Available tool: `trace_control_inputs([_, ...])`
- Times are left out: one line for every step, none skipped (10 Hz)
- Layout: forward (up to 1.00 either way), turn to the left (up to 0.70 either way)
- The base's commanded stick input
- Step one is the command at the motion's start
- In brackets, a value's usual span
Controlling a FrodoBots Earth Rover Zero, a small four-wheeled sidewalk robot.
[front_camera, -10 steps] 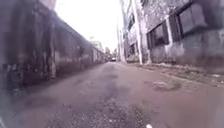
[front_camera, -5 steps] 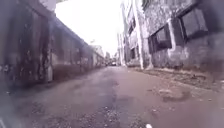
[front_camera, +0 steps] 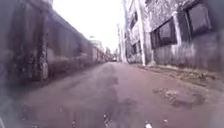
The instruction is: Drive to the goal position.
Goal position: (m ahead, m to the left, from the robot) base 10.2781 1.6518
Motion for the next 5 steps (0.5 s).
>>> trace_control_inputs([0.6,0.0])
trace_control_inputs([0.6,0.0])
trace_control_inputs([0.6,0.0])
trace_control_inputs([0.6,0.0])
trace_control_inputs([0.6,0.0])
